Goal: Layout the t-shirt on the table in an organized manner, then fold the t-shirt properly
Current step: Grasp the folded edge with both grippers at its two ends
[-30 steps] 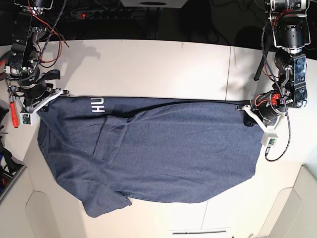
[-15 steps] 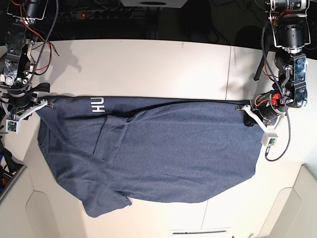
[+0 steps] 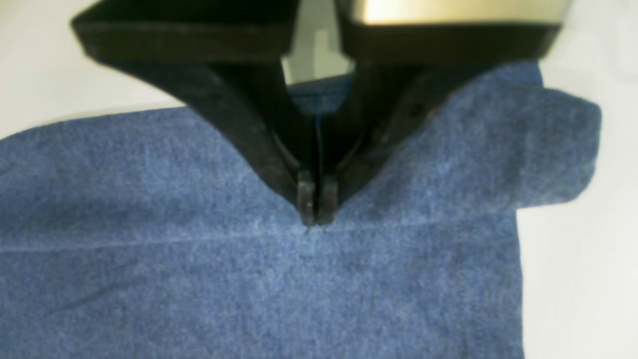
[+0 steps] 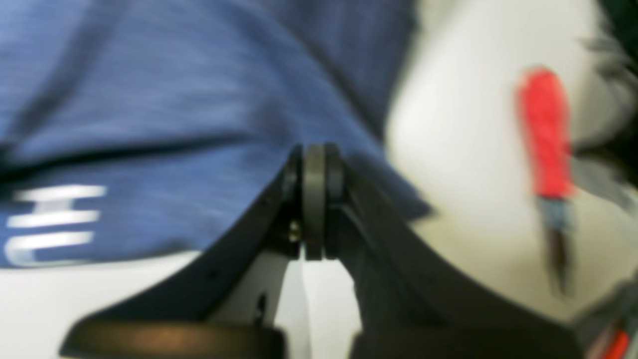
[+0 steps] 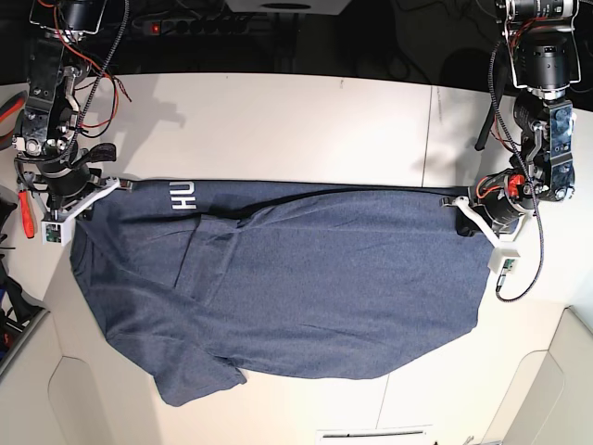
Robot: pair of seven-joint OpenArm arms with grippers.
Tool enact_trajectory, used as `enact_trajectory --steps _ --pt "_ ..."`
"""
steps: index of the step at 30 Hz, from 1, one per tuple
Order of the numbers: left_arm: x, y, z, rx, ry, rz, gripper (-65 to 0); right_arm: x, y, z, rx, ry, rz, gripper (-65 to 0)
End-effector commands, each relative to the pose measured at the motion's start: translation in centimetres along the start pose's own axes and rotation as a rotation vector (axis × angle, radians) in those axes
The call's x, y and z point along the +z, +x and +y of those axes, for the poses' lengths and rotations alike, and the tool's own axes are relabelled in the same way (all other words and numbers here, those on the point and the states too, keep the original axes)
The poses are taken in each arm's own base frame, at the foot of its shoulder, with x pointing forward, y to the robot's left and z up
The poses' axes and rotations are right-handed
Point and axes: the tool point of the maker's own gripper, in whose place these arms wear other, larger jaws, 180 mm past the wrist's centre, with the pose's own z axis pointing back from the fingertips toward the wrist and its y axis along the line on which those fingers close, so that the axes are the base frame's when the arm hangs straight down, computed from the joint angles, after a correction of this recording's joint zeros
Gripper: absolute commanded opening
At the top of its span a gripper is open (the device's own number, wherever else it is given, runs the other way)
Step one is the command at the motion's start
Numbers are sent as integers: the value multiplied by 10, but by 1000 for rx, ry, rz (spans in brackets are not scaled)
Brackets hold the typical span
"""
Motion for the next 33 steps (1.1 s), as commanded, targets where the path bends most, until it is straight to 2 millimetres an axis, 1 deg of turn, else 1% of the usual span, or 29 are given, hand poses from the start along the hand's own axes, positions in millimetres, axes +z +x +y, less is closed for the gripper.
enact_trajectory --steps 1,4,6,10,13,16,18,20,21,23,24,26,27,29,30,31,33 --pt "4 20 5 -9 8 -55 -650 1 15 -18 16 -57 -43 -650" --pt "4 20 5 -9 8 -56 -650 -2 8 -44 54 -147 -24 -650" --pt "4 20 5 -9 8 -56 -650 -4 1 -56 79 -176 1 -650" --pt "4 21 5 -9 8 -60 -650 -8 -13 -67 92 -190 44 -650" --pt "4 22 5 -9 8 -63 -650 -8 -14 -68 90 -192 47 -650" --pt "4 22 5 -9 8 -64 -650 -6 -3 -76 41 -237 -1 -650" --pt "4 21 5 -9 8 -63 -650 0 7 -81 27 -276 -28 -650" --pt "4 21 5 -9 8 -63 -650 8 21 -89 34 -327 -61 -650" --pt "4 21 5 -9 8 -62 -650 12 30 -89 40 -332 -85 -650" --pt "4 21 5 -9 8 -62 -650 19 48 -84 38 -312 -138 -650" --pt "4 21 5 -9 8 -62 -650 21 57 -76 33 -269 -165 -650" --pt "4 21 5 -8 8 -64 -650 23 70 -53 22 -145 -208 -650" --pt "4 22 5 -8 8 -68 -650 23 74 -39 18 -72 -221 -650" --pt "4 27 5 -9 8 -94 -650 23 73 -12 22 64 -228 -650" --pt "5 29 5 -9 9 -107 -650 22 69 -4 21 95 -218 -650" --pt "5 32 8 -2 21 -123 -650 21 65 3 16 109 -209 -650" --pt "6 35 17 14 71 -136 -650 16 55 9 -5 119 -184 -650"
